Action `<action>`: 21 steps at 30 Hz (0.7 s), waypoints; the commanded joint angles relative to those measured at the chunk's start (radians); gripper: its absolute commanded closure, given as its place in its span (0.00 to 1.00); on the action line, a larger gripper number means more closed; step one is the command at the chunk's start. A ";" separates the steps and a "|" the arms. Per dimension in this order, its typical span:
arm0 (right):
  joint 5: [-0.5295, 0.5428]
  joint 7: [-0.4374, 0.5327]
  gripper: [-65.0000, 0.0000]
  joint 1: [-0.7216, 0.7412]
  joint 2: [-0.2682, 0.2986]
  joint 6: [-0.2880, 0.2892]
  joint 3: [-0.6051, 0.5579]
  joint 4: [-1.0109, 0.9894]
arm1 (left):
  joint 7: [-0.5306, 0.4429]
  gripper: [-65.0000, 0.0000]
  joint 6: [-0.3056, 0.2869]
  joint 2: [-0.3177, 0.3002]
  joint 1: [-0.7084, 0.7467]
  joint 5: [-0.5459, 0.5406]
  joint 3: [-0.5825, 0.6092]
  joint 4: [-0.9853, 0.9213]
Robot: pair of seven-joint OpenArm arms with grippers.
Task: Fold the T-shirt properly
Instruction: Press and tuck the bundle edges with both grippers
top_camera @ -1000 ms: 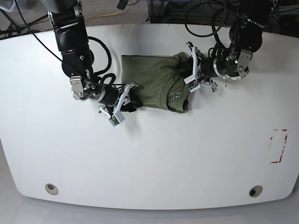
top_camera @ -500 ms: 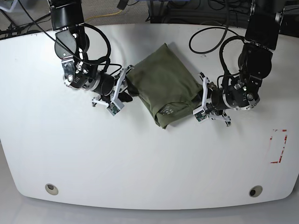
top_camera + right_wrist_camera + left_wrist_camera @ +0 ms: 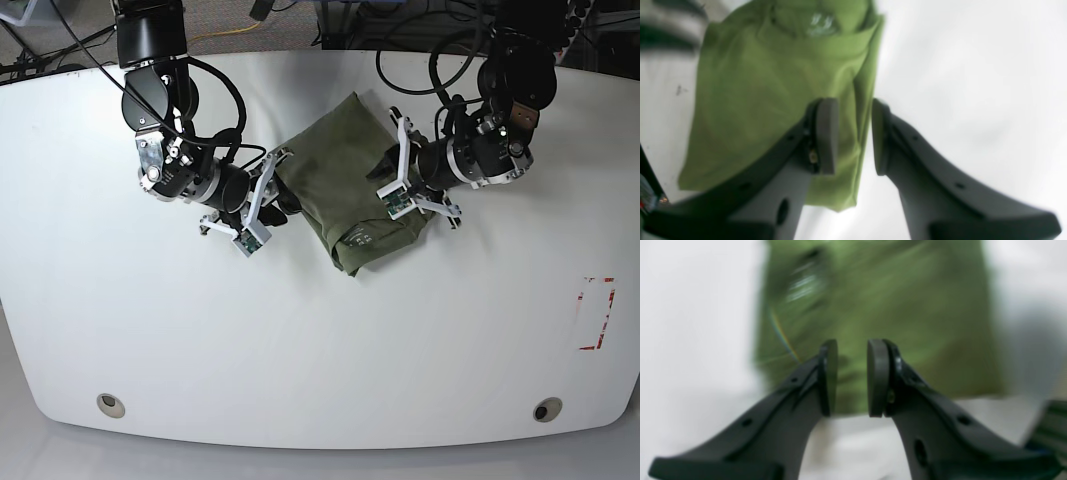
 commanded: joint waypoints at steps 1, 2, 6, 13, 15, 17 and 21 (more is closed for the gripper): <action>0.011 0.025 0.77 0.017 0.004 0.004 0.004 -0.031 | -0.015 0.79 0.000 0.030 0.006 -0.002 -0.006 -0.007; 0.011 0.030 0.77 0.016 -0.004 0.004 0.004 -0.051 | -0.015 0.79 0.000 0.046 0.017 -0.002 -0.006 -0.015; 0.010 0.086 0.77 -0.004 0.004 0.004 0.004 -0.108 | -0.017 0.79 0.000 0.061 0.037 0.030 -0.002 -0.070; 0.008 0.103 0.77 -0.069 0.015 0.004 0.004 -0.112 | -0.068 0.79 0.000 0.044 0.009 0.136 0.000 -0.231; 0.008 0.103 0.77 -0.092 0.011 0.004 0.003 -0.112 | -0.112 0.79 0.000 0.009 -0.001 0.147 0.001 -0.262; 0.008 0.103 0.77 -0.102 -0.013 0.001 -0.019 -0.112 | -0.138 0.79 0.000 -0.017 -0.006 0.150 0.001 -0.286; -0.039 0.105 0.77 -0.107 -0.036 -0.006 -0.097 -0.094 | -0.138 0.79 0.000 -0.082 -0.040 0.148 0.001 -0.289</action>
